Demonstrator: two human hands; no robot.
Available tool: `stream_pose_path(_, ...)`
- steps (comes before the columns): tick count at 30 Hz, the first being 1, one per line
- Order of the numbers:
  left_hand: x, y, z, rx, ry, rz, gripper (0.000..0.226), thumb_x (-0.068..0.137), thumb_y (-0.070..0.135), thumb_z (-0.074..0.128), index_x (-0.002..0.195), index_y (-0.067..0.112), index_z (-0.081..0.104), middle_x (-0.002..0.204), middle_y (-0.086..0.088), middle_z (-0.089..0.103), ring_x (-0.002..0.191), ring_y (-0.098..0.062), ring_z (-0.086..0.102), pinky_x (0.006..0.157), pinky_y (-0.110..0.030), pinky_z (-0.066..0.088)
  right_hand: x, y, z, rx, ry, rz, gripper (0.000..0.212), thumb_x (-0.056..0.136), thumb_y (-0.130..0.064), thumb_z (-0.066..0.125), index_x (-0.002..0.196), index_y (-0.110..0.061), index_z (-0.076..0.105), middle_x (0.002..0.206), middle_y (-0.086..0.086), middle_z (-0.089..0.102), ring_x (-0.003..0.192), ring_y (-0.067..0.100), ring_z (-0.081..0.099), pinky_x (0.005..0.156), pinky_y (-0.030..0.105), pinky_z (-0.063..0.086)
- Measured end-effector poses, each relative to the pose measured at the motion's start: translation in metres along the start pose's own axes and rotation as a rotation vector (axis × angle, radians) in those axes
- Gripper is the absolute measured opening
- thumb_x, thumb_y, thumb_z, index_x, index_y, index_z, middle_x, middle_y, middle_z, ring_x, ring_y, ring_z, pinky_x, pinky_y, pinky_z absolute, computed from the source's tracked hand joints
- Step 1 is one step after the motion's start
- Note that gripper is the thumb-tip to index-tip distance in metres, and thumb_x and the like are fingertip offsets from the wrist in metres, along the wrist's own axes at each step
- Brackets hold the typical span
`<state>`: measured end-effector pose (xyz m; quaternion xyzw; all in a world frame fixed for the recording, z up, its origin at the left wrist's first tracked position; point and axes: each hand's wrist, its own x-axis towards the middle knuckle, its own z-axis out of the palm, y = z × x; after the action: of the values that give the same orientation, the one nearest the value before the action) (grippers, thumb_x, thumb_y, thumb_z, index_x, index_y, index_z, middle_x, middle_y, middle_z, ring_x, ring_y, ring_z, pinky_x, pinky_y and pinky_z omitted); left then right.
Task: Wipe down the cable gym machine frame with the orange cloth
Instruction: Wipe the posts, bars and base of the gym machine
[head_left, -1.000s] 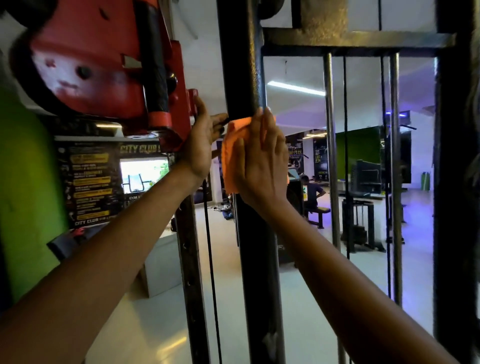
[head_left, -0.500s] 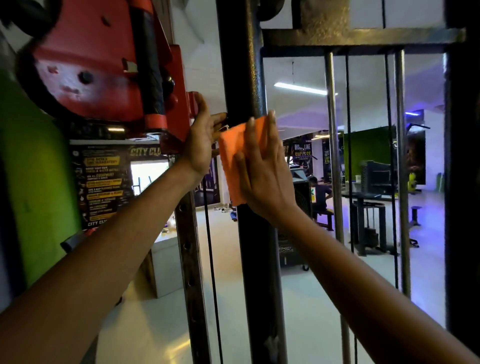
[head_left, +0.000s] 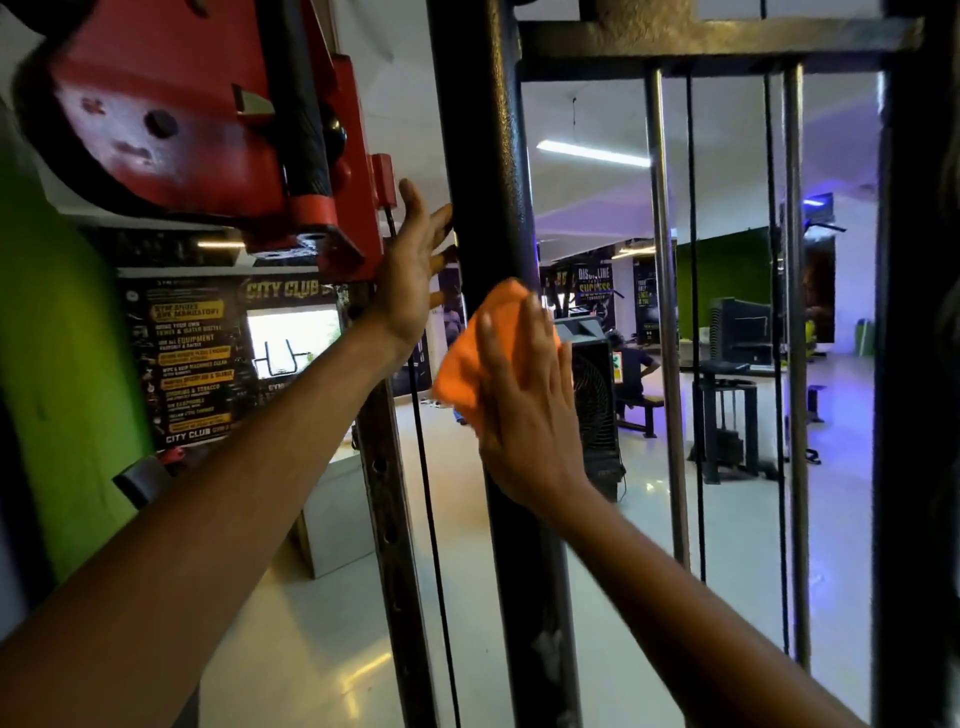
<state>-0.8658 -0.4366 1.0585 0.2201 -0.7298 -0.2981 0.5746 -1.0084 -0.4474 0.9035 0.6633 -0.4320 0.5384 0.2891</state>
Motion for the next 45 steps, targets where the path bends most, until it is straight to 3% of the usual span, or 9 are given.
stream_pose_path(5, -0.014, -0.019, -0.002, -0.013, -0.037, 0.010, 0.079, 0.103, 0.070, 0.009, 0.165, 0.032, 0.038, 0.169, 0.005, 0.042, 0.155, -0.021, 0.041, 0.103, -0.039, 0.039, -0.038, -0.002, 0.005, 0.054, -0.016, 0.041, 0.082, 0.106, -0.038, 0.054, 0.174, -0.018, 0.011, 0.181, 0.007, -0.013, 0.167, 0.034, -0.013, 0.127, 0.075, -0.002)
stream_pose_path(9, -0.022, -0.024, 0.002, -0.047, -0.026, 0.004, 0.074, 0.107, 0.068, 0.009, 0.166, 0.033, 0.037, 0.171, 0.008, 0.038, 0.155, -0.017, 0.039, 0.123, -0.053, 0.034, 0.015, -0.008, -0.004, 0.054, 0.022, 0.100, 0.082, 0.111, -0.049, 0.042, 0.174, -0.016, -0.001, 0.181, 0.005, -0.017, 0.167, 0.030, -0.018, 0.131, 0.065, -0.010)
stream_pose_path(12, -0.032, -0.031, 0.011, -0.039, -0.013, 0.026, 0.063, 0.115, 0.053, 0.007, 0.167, 0.030, 0.033, 0.170, 0.007, 0.040, 0.144, -0.004, 0.047, 0.117, -0.037, 0.041, -0.010, -0.007, 0.004, 0.065, 0.024, 0.112, 0.079, 0.114, -0.047, 0.040, 0.173, -0.012, 0.000, 0.181, 0.009, -0.013, 0.167, 0.033, -0.014, 0.132, 0.067, -0.003)
stream_pose_path(17, -0.048, -0.043, 0.019, -0.036, -0.040, 0.044, 0.053, 0.118, 0.043, 0.015, 0.169, 0.031, 0.025, 0.175, 0.009, 0.029, 0.160, -0.016, 0.029, 0.117, -0.034, 0.036, -0.070, 0.008, 0.015, 0.143, -0.024, 0.149, 0.089, 0.112, -0.038, 0.056, 0.173, -0.010, -0.002, 0.182, 0.007, -0.009, 0.168, 0.032, -0.010, 0.130, 0.071, 0.006)
stream_pose_path(21, -0.051, -0.048, 0.019, -0.026, -0.043, 0.054, 0.052, 0.118, 0.040, 0.022, 0.169, 0.031, 0.022, 0.177, 0.008, 0.022, 0.162, -0.015, 0.023, 0.133, -0.049, 0.022, -0.018, 0.001, 0.000, 0.176, -0.012, 0.129, 0.083, 0.111, -0.046, 0.048, 0.173, -0.010, 0.005, 0.182, 0.006, -0.010, 0.168, 0.030, -0.013, 0.130, 0.071, 0.007)
stream_pose_path(26, -0.059, -0.060, 0.019, -0.050, -0.059, 0.023, 0.054, 0.117, 0.040, 0.029, 0.170, 0.031, 0.022, 0.178, 0.009, 0.017, 0.163, -0.014, 0.019, 0.133, -0.055, 0.019, -0.057, -0.006, 0.006, -0.066, 0.014, 0.187, 0.101, 0.096, -0.042, 0.079, 0.174, -0.023, 0.018, 0.181, 0.012, -0.004, 0.167, 0.039, -0.004, 0.127, 0.070, 0.020)
stream_pose_path(32, -0.060, -0.070, 0.022, 0.062, -0.022, 0.013, 0.052, 0.114, 0.025, 0.051, 0.164, 0.024, 0.039, 0.155, 0.009, 0.055, 0.134, 0.006, 0.056, 0.115, -0.026, 0.049, -0.089, -0.025, 0.010, 0.165, 0.005, 0.268, 0.085, 0.103, -0.018, 0.061, 0.174, -0.024, 0.016, 0.182, 0.000, -0.009, 0.168, 0.030, -0.013, 0.129, 0.072, 0.013)
stream_pose_path(37, -0.052, -0.075, 0.021, 0.115, 0.050, 0.010, 0.060, 0.110, 0.024, 0.060, 0.165, 0.029, 0.038, 0.159, 0.003, 0.053, 0.142, -0.013, 0.054, 0.113, -0.038, 0.053, -0.054, -0.033, 0.012, 0.250, 0.071, 0.321, 0.065, 0.114, -0.043, 0.033, 0.174, -0.027, 0.013, 0.182, -0.002, -0.011, 0.167, 0.027, -0.015, 0.131, 0.069, 0.002)
stream_pose_path(45, -0.058, -0.079, 0.016, 0.087, 0.005, -0.045, 0.059, 0.108, 0.023, 0.062, 0.161, 0.040, 0.042, 0.152, 0.007, 0.058, 0.142, -0.016, 0.055, 0.115, -0.049, 0.052, -0.115, 0.000, 0.019, 0.267, 0.030, 0.192, 0.076, 0.108, -0.017, 0.056, 0.171, -0.010, 0.014, 0.182, 0.010, 0.002, 0.168, 0.038, -0.006, 0.127, 0.074, 0.020)
